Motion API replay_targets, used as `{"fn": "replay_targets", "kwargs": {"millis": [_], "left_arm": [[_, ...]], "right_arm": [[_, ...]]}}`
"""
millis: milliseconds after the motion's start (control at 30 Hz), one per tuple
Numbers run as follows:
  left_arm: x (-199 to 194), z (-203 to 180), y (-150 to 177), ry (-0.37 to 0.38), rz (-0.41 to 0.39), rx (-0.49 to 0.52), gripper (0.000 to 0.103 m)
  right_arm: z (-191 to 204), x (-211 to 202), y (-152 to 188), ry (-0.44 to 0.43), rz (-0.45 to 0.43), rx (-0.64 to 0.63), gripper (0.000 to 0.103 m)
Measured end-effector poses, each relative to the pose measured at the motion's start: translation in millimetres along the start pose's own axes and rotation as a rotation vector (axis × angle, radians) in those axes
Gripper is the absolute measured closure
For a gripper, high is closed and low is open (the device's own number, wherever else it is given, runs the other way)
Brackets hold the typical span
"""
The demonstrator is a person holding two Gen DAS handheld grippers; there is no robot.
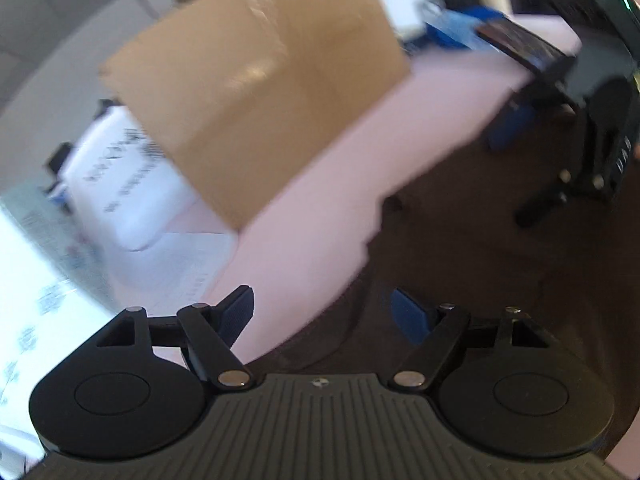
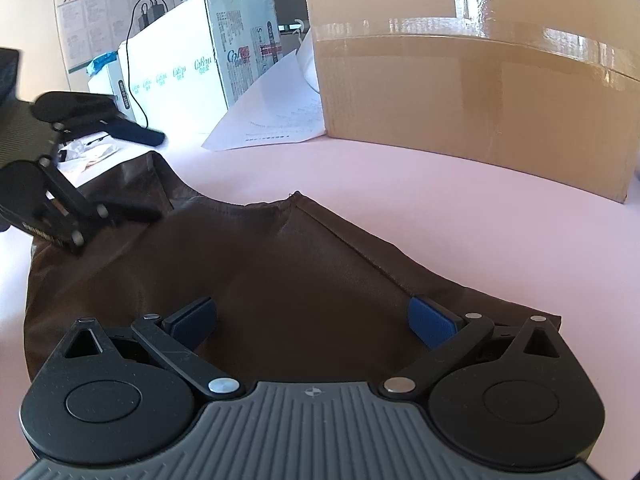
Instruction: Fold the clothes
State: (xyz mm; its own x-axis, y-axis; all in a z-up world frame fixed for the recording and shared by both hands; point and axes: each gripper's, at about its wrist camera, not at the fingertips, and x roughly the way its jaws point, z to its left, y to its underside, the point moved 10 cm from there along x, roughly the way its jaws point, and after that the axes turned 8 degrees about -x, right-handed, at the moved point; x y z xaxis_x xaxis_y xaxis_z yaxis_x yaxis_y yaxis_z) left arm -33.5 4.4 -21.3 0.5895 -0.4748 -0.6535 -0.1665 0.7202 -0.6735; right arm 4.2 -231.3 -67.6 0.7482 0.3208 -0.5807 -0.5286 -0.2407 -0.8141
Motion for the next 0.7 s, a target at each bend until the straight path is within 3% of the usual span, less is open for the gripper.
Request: {"fn": "replay_targets", "kwargs": {"millis": [67, 100, 400, 500, 600, 700], "left_arm": [[12.7, -4.1, 1.6, 0.079, 0.058, 0.009, 0.069], [17.8, -3.6, 3.0, 0.101, 0.086, 0.004, 0.072], [31.0, -2.7, 5.4, 0.157, 0.111, -0.042, 0.073], [31.6, -2.3, 3.3, 0.212, 0.124, -0.087, 0.073], [34.3, 1.6, 2.5, 0.229, 0.134, -0.126, 0.060], [43.3, 11.1, 6.1, 0.252, 0.144, -0.252, 0.036]], "right_arm": [[0.2, 0.3, 0.0, 0.001, 0.001, -0.001, 0.000], [0.4, 0.4, 0.1, 0.002, 0.002, -0.003, 0.000], [3.9, 0.2, 2.1, 0.010, 0.008, -0.017, 0.000], [5.3, 0.3, 2.5, 0.011, 0.009, -0.020, 0.000], [5.8, -0.3, 2.6, 0.012, 0.011, -0.023, 0.000], [5.3, -0.2, 2.5, 0.013, 0.012, -0.025, 0.000]]}}
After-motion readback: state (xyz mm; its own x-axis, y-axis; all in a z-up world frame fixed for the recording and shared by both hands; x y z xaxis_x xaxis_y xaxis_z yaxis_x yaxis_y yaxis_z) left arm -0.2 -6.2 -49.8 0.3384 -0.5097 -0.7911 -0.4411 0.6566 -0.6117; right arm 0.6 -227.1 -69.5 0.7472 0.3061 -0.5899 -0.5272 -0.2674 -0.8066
